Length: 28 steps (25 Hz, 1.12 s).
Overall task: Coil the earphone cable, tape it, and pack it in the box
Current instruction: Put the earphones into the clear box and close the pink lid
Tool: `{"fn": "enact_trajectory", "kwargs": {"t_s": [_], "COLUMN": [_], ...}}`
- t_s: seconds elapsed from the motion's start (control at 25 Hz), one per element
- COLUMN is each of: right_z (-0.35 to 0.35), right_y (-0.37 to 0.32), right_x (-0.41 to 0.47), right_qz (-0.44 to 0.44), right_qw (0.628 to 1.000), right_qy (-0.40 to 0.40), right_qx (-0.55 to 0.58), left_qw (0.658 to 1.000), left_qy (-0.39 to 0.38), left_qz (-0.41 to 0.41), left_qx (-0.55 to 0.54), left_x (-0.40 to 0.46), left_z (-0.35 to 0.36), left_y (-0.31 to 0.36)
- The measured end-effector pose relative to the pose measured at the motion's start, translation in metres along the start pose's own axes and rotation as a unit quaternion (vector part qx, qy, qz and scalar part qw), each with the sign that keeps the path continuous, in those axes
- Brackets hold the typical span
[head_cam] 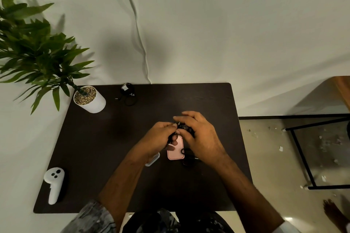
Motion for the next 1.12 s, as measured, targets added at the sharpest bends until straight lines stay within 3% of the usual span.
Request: {"fn": "enact_trajectory", "kwargs": {"t_s": [0.08, 0.2, 0.44, 0.6, 0.84, 1.12], "right_z": [0.001, 0.011, 0.071, 0.128, 0.191, 0.21], "right_y": [0.008, 0.03, 0.078, 0.103, 0.112, 0.095], "right_x": [0.001, 0.0, -0.009, -0.024, -0.023, -0.006], "right_qz": [0.034, 0.158, 0.33, 0.406, 0.43, 0.385], "right_qw": [0.998, 0.978, 0.92, 0.893, 0.883, 0.91], "right_qy": [-0.013, -0.013, 0.046, 0.017, -0.05, -0.082], "right_qx": [0.053, 0.137, 0.205, 0.191, 0.183, 0.131], "left_qw": [0.999, 0.999, 0.971, 0.96, 0.929, 0.926], "left_qy": [-0.029, -0.033, 0.205, 0.246, 0.289, 0.316], "left_qz": [-0.007, -0.013, -0.029, -0.125, -0.18, -0.108], "left_qx": [-0.011, 0.015, 0.124, 0.039, 0.146, 0.176], "left_x": [0.003, 0.01, 0.026, 0.037, 0.044, 0.053], "left_z": [0.001, 0.002, -0.026, -0.037, -0.06, -0.081], "left_y": [-0.007, -0.024, -0.077, -0.141, -0.189, -0.182]}}
Point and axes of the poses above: each hand's wrist, its own x-axis towards the middle knuckle, its own z-axis out of the palm, y = z × x, the point moved 7 cm from there along x, towards the middle knuckle, and after that the axes turned 13 degrees about x, right-handed, at the moved point
